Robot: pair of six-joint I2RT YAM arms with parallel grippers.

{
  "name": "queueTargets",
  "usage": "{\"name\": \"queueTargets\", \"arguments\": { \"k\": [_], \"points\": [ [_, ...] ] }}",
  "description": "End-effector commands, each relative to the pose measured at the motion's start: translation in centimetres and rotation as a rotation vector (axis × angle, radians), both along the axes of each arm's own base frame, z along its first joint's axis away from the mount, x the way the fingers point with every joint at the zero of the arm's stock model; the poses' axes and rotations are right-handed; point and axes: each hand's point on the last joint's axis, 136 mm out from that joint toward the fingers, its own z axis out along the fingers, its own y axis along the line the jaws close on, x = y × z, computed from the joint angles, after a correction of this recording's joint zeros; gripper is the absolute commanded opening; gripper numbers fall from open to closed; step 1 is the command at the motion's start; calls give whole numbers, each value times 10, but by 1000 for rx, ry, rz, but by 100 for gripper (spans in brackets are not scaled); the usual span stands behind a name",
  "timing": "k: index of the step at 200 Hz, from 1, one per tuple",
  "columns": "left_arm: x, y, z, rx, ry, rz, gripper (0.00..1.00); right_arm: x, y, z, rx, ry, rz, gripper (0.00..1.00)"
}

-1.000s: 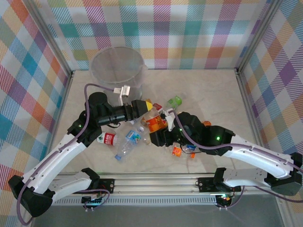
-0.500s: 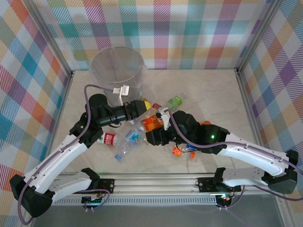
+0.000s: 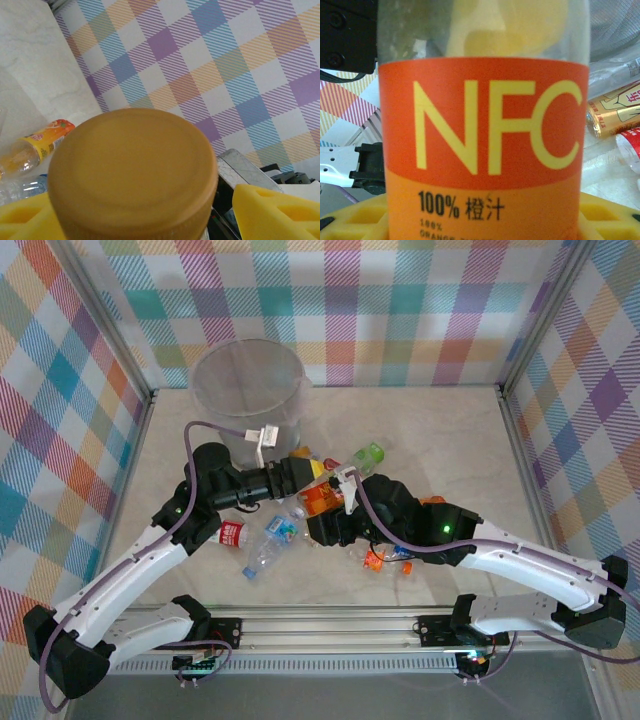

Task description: Put the plastic bottles in the bin

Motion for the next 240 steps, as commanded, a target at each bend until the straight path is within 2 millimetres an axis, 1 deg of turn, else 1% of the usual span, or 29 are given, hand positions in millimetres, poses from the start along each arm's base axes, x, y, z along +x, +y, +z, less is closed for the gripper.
{"name": "queueTargets", "arguments": {
  "k": [1, 31, 59, 93, 106, 132, 151, 184, 202, 205, 219, 240],
  "points": [
    [-16, -9, 1, -12, -25, -77, 76, 9, 5, 15, 39, -42, -25, 54],
    [-21, -11, -4, 0, -22, -96, 75, 10, 3, 16, 43, -44, -34, 54],
    [-26, -12, -9, 20, -16, -116, 73, 11, 4, 12, 39, -37, -37, 54],
    [-26, -13, -10, 22, -16, -114, 64, 11, 5, 8, 33, -29, -35, 55],
    [-26, -15, -9, 21, -15, -121, 62, 11, 5, 8, 33, -28, -37, 56],
    [-24, -14, -7, 29, -26, -108, 56, 12, 2, 6, 33, -30, -43, 59],
    [-21, -12, -4, 65, -49, -82, 54, 11, -1, 5, 36, -33, -46, 65],
    [-10, -7, 1, 155, -84, -26, 49, 7, -9, 6, 45, -40, -44, 86],
    [-3, -6, 6, 204, -105, -3, 49, 5, -17, 8, 58, -52, -46, 92],
    [-1, -5, 1, 228, -95, 1, 50, 4, -19, 7, 58, -54, -46, 94],
    [7, -1, 3, 302, -109, 32, 50, -1, -26, 8, 70, -66, -33, 100],
    [24, 3, 10, 393, -144, 75, 51, -8, -38, 7, 68, -85, -11, 100]
  ]
}}
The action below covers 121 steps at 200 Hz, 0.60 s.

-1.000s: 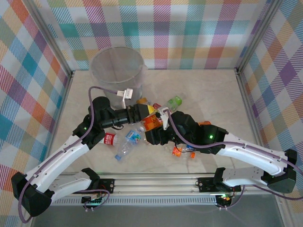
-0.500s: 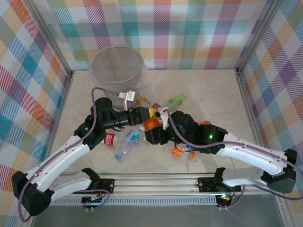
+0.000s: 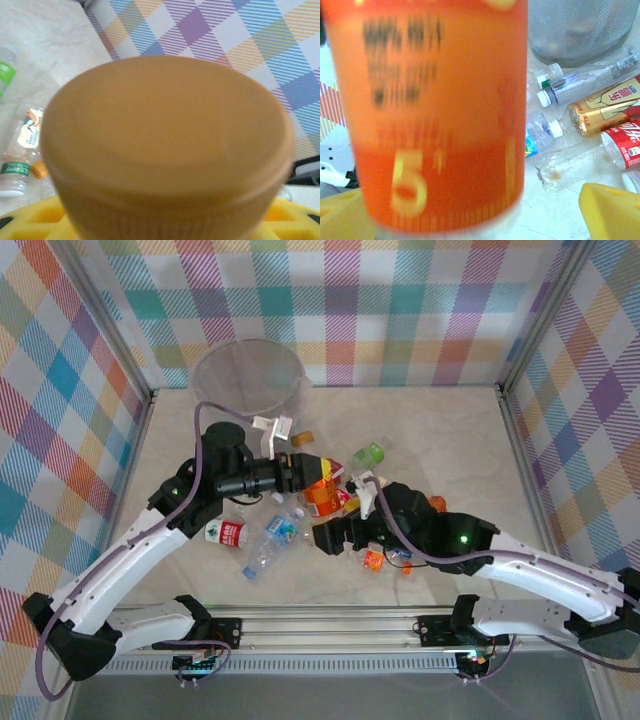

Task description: Put the plastic bottles in the bin

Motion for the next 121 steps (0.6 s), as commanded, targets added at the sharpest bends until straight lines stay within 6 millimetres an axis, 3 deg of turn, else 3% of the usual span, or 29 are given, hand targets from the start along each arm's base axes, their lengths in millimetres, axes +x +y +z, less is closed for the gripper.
{"name": "queueTargets", "arguments": {
  "k": [1, 64, 121],
  "points": [
    [15, 11, -1, 151, -64, 53, 51, -4, -11, 9, 26, -50, 16, 100],
    [87, 36, 26, 351, -188, 206, 52, -14, -46, 11, 25, -85, -1, 100],
    [159, 84, 53, 412, -244, 393, 52, -12, -50, 2, 2, -73, -24, 100]
  ]
}}
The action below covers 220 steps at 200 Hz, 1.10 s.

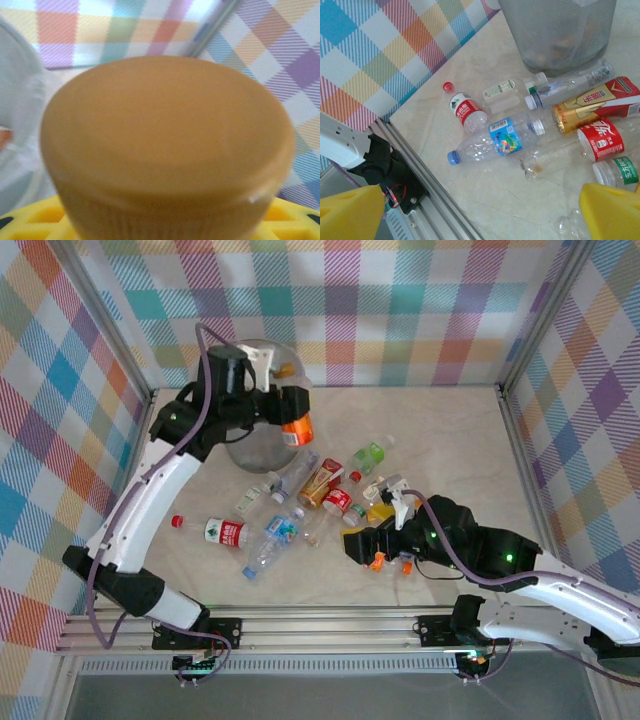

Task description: Put the plastic bottles in the bin

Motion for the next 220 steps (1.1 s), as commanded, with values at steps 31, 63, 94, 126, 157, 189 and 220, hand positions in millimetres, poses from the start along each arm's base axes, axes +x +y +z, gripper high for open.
{"name": "queueTargets", "arguments": {
  "k": [31, 63, 94, 126, 157, 189, 220],
  "points": [
    [61, 49, 18, 81, -88, 161, 53, 6, 0, -12, -53, -2, -22, 100],
    [101, 75, 7, 161, -93, 255, 53, 8, 2, -13, -70, -4, -25, 100],
    [137, 96, -17, 191, -40, 304, 53, 11, 3, -17, -85, -2, -37, 100],
    [163, 110, -48, 245, 19, 336, 54, 15, 4, -24, -125, 11, -57, 100],
    [171, 113, -84, 282, 102, 332, 55, 19, 5, -35, -157, 28, -78, 100],
    [174, 116, -113, 317, 173, 342, 56, 20, 8, -36, -155, 26, -75, 100],
    [175, 117, -136, 330, 228, 345, 59, 19, 6, -35, -150, 28, -76, 100]
  ]
}}
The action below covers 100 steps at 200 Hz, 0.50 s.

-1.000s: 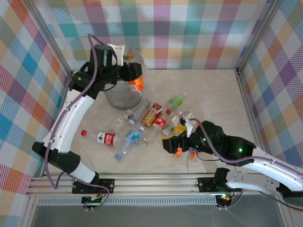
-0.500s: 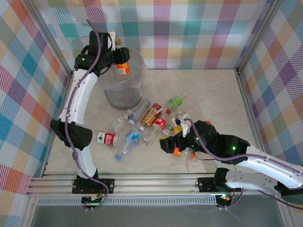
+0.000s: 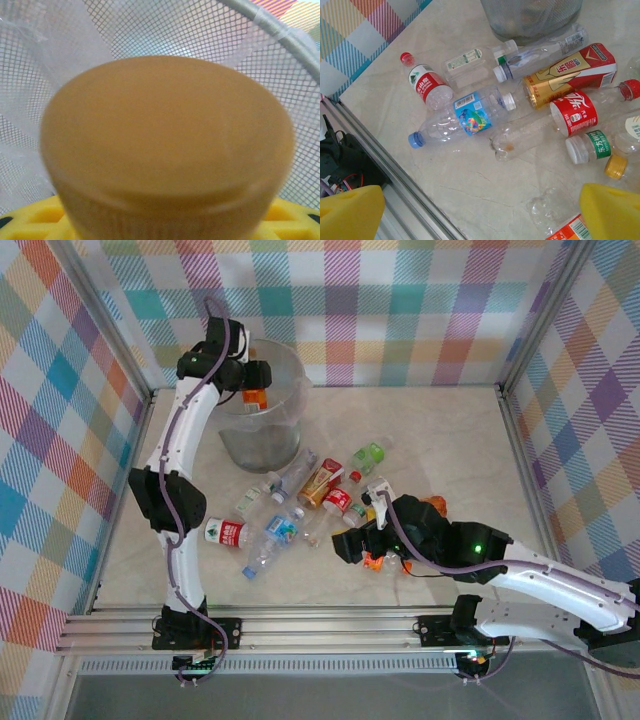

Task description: Put the plastic bottles in the bin

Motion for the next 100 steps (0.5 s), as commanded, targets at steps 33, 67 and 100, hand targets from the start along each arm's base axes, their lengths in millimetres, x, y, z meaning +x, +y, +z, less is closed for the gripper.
{"name": "queueTargets", "arguments": {
  "k": [33, 67, 100],
  "points": [
    [-2, 9, -29, 25, 80, 37, 59, 6, -8, 5, 18, -4, -51, 100],
    [-5, 12, -43, 30, 129, 62, 63, 9, -13, 4, 23, 5, -88, 100],
    [-7, 16, -47, 31, 145, 75, 66, 9, -20, 6, 33, -1, -107, 100]
  ]
}}
